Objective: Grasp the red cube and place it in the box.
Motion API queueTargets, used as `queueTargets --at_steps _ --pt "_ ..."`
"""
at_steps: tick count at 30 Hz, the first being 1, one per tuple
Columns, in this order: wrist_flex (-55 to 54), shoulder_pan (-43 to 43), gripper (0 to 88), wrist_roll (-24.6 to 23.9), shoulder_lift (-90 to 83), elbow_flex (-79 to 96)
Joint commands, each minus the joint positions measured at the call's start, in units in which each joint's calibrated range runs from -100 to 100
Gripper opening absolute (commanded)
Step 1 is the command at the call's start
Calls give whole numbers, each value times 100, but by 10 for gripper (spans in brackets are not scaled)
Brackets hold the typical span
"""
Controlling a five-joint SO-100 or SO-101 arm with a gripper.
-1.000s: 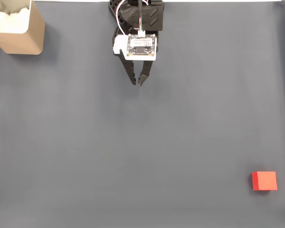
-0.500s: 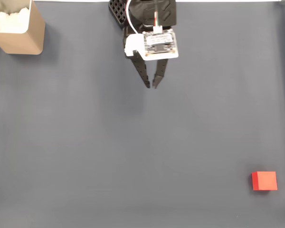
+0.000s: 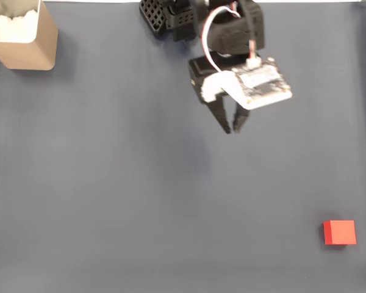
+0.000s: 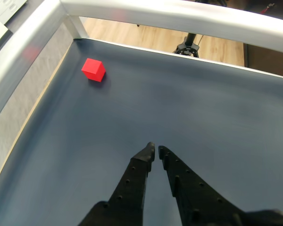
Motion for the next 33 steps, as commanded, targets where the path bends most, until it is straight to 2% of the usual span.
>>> queueTargets --at_steps 1,20,33 --pt "-94 -224 7 39 472 -711" --pt "-274 -699 45 132 3176 -3028" --pt "-1012 -799 144 137 5039 -4552"
